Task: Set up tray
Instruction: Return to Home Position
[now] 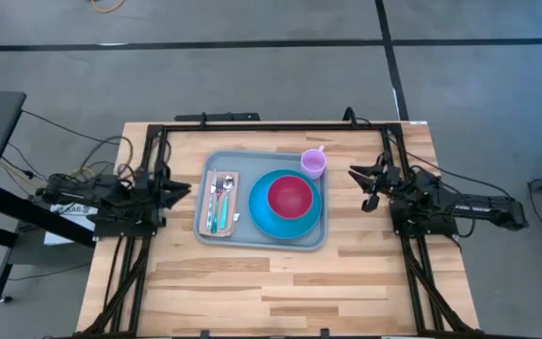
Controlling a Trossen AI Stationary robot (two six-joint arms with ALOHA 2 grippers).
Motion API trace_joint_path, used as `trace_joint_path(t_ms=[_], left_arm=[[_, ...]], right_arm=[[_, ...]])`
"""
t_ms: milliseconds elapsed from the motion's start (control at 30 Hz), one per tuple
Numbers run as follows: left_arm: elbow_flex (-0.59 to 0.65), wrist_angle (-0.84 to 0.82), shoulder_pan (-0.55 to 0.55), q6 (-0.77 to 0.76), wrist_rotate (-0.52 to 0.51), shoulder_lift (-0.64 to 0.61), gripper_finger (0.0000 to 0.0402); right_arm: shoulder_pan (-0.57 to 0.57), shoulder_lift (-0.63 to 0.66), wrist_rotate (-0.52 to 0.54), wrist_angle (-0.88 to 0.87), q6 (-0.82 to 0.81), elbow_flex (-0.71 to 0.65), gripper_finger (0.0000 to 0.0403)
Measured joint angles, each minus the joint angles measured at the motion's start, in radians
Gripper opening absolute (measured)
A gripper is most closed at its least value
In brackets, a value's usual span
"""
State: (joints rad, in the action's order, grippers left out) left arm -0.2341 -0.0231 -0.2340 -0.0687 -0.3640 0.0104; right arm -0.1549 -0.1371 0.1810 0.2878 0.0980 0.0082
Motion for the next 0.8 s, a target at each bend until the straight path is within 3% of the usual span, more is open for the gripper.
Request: trace_joint_path(t_ms=[333, 600, 800], left_arm=[[0.219, 0.295, 0.0, 0.15, 0.102, -0.006, 0.0052], [0.222, 0.172, 0.0, 0.164, 0.128, -0.002, 0.0052], [0.223, 0.094, 0.0, 0.182, 0.116, -0.001, 0.0052]], right_arm=[[-0.024, 0.02, 0.003, -0.026, -0.018, 0.0, 0.0067], [-0.024, 0.019, 0.003, -0.136, -0.089, -0.001, 0.0067], [-0.024, 0.019, 0.003, -0.228, -0.251, -0.001, 0.0067]])
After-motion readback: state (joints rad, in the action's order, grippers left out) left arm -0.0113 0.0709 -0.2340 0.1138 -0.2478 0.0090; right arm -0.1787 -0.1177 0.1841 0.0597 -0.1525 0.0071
